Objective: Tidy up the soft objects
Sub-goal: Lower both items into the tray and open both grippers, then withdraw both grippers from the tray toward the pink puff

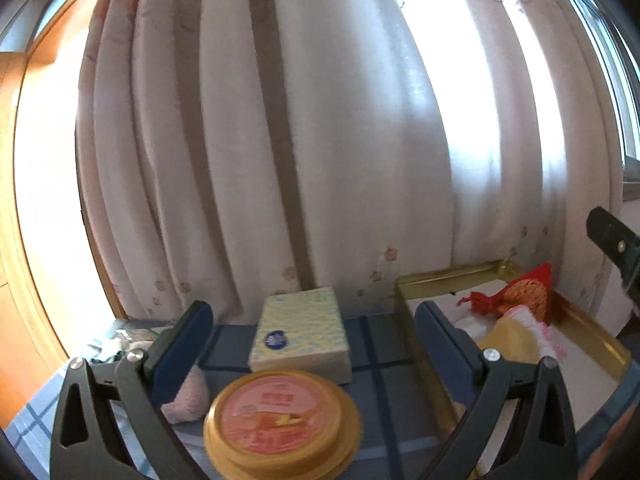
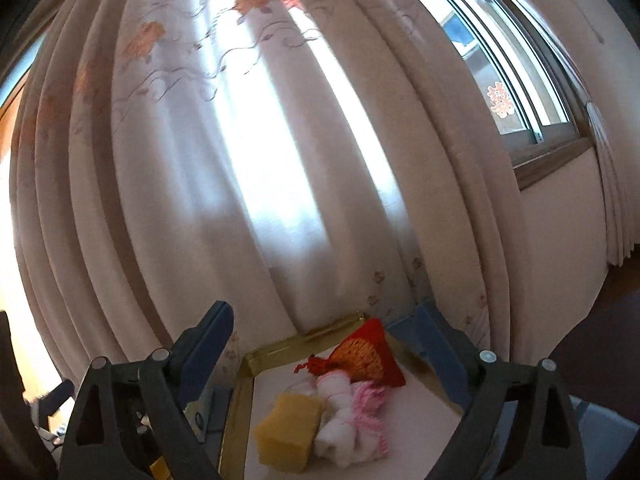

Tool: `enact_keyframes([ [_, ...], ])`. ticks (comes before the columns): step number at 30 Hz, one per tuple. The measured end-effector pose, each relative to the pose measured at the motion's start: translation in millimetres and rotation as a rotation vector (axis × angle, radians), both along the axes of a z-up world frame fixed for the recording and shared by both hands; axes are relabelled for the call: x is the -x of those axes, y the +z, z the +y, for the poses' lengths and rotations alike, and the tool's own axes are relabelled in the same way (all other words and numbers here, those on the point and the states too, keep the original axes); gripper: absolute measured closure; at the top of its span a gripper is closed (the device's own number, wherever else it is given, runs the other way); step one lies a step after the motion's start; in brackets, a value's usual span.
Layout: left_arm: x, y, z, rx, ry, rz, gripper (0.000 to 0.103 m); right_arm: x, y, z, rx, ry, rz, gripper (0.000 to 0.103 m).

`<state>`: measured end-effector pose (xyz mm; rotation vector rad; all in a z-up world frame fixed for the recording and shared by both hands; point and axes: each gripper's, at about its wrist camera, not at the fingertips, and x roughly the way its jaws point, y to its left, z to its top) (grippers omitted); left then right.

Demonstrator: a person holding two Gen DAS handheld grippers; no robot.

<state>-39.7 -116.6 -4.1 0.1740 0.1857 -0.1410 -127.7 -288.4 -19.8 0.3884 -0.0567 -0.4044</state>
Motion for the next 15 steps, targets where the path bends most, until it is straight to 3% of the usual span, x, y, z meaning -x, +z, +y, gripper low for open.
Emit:
enact_keyframes([
  [8,0.5,-12.3,19.3,-0.014,0.022,-0.005,0.001,-1.4,-4.1,28.0,0.066,-0.030,-0.007,0.009],
  [15,-3.0,-13.0,42.3,0.017,0.034,0.028,0.001,-7.0,-2.7,45.0,0.077,-0.026,-0.001,0.010],
])
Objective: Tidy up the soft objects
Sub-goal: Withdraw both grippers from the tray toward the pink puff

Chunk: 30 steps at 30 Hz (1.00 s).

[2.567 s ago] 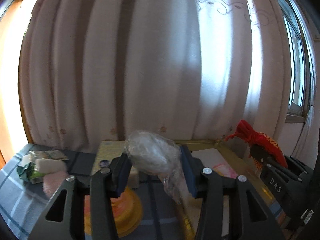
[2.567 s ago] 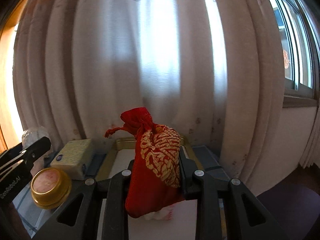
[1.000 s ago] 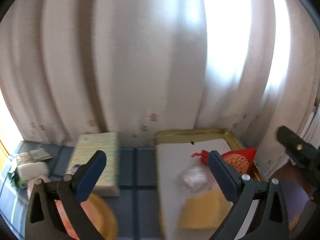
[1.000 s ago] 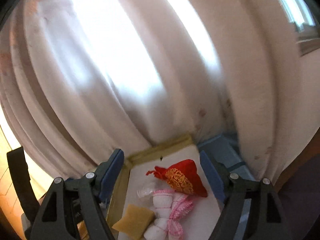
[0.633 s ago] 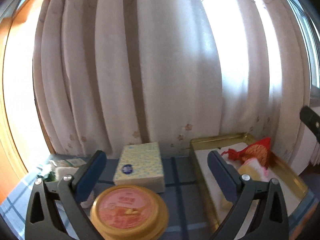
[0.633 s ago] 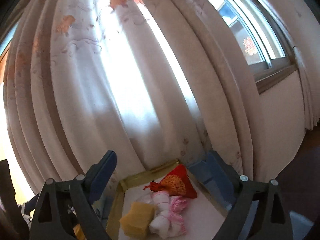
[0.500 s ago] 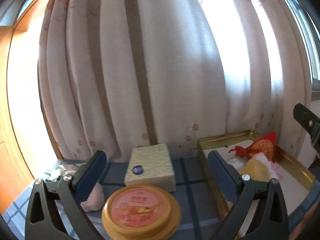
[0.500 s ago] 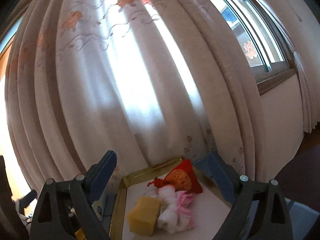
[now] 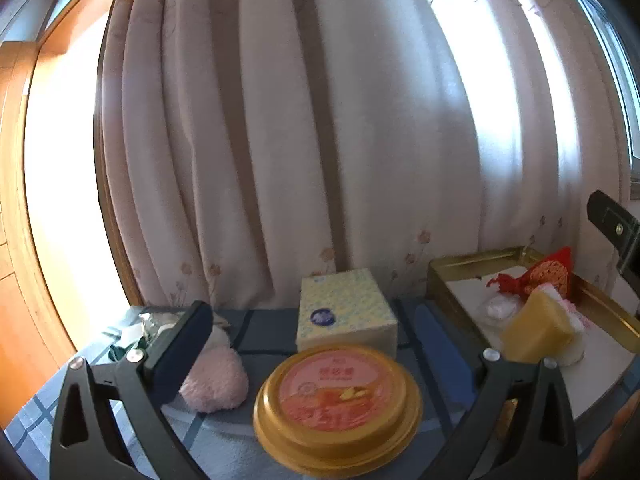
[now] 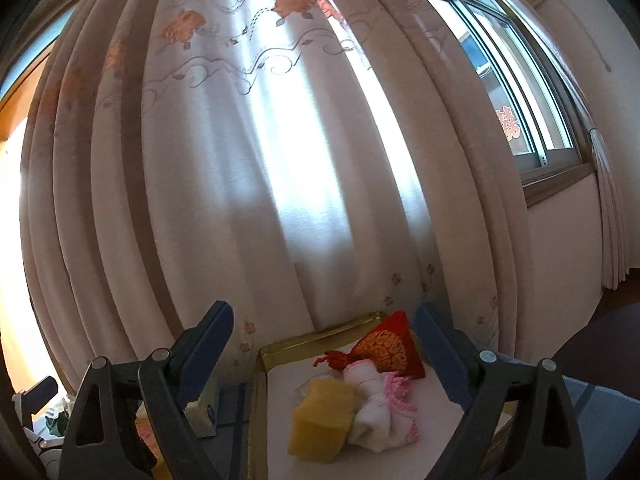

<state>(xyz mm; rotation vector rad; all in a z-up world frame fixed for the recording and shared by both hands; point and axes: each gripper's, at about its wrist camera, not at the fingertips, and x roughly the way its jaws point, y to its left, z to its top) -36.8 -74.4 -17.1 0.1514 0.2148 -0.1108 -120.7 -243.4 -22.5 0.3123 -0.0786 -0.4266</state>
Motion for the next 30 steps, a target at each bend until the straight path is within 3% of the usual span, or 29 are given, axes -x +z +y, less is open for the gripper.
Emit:
enact_keyframes([
  [9,-6.4,-3.6,37.9,0.090,0.019,0.063,0.001,-10.0,1.5,31.8,0.011,0.030,0.040,0.010],
  [30,-13.0,-2.1,96.4,0.088,0.087,0.072,0.001,-45.2,5.0,114.3,0.080,0.185,0.125,0.009],
])
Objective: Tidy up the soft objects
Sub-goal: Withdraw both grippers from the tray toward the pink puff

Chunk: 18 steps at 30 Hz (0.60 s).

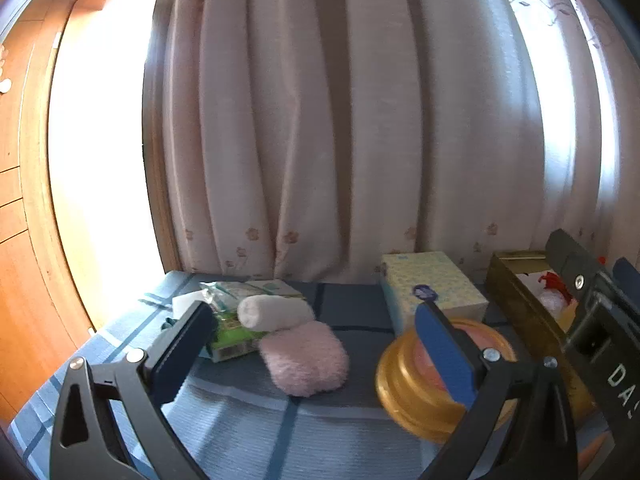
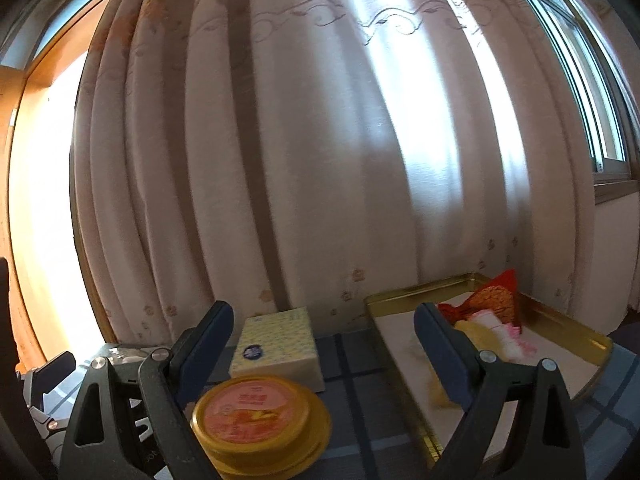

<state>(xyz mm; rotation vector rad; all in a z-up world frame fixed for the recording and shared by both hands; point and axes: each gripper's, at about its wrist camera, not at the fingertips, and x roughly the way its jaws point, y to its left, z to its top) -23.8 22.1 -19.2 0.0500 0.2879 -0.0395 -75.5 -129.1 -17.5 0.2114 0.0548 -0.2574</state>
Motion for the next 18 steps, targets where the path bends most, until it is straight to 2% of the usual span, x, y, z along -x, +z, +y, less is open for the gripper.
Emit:
enact_keyframes([
  [13,-17.6,-2.4,44.4,-0.008,0.073,0.039,0.001,-21.0,2.2,35.2,-0.005,0.064,0.035,0.009],
  [18,-26.9,-3.1,69.7,-0.036,0.144,0.052,0.001,-26.6,2.4,44.0,-0.001,0.086,0.042,0.010],
])
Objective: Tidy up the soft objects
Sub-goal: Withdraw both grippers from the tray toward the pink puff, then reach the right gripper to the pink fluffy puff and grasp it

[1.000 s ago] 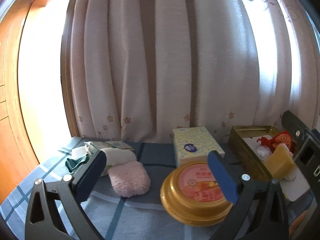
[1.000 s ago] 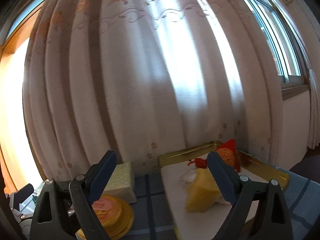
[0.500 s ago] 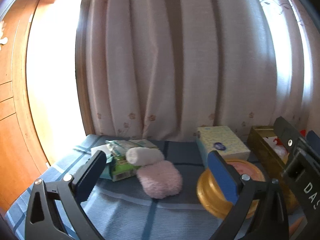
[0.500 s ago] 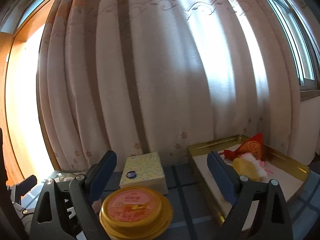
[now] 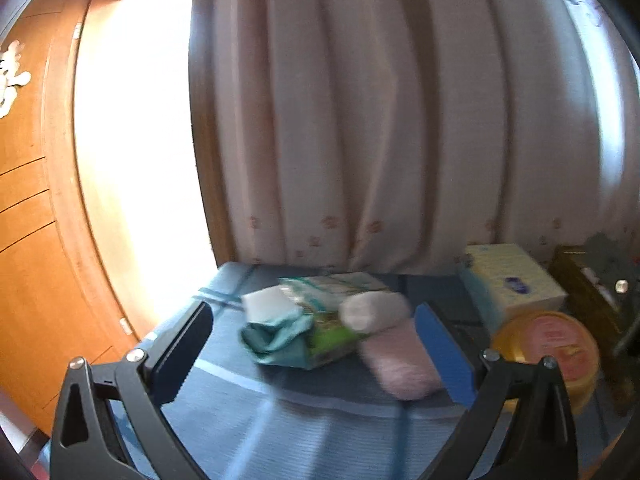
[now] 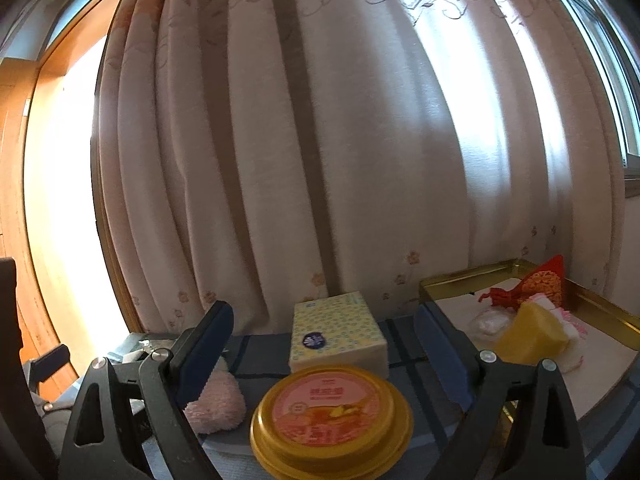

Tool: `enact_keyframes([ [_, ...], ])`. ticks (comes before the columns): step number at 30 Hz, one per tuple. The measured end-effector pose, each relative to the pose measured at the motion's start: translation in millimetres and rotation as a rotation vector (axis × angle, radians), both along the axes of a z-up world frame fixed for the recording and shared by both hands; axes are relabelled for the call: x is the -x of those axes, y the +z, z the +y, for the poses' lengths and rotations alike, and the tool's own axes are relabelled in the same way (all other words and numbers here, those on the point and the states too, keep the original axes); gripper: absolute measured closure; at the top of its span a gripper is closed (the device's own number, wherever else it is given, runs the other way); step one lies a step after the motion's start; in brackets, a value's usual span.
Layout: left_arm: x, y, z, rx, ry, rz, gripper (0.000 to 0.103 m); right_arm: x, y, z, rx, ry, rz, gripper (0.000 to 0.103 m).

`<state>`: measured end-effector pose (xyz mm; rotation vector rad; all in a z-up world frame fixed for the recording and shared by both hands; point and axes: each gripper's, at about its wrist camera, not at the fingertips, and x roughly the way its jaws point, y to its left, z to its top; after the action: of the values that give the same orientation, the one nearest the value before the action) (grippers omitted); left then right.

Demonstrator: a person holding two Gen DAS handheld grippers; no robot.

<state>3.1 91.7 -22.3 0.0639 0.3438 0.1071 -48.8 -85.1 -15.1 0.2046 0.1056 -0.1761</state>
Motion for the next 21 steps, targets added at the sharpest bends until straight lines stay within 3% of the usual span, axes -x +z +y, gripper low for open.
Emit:
enact_keyframes([
  [12,-34.0,-3.8,71.5,0.031,0.230,0.097,0.001,-31.5,-4.2,19.9,-0.009,0.102,0.104,0.010],
  [17,-49.8,-8.7,92.0,0.069,0.288,0.158,0.001,-47.9,-3.7,51.0,0.076,0.199,0.143,0.010],
  [21,-59.0,-13.1,97.4,0.075,0.311,0.200,0.001,-64.9,-6.5,73.7,0.138,0.291,0.231,0.010],
])
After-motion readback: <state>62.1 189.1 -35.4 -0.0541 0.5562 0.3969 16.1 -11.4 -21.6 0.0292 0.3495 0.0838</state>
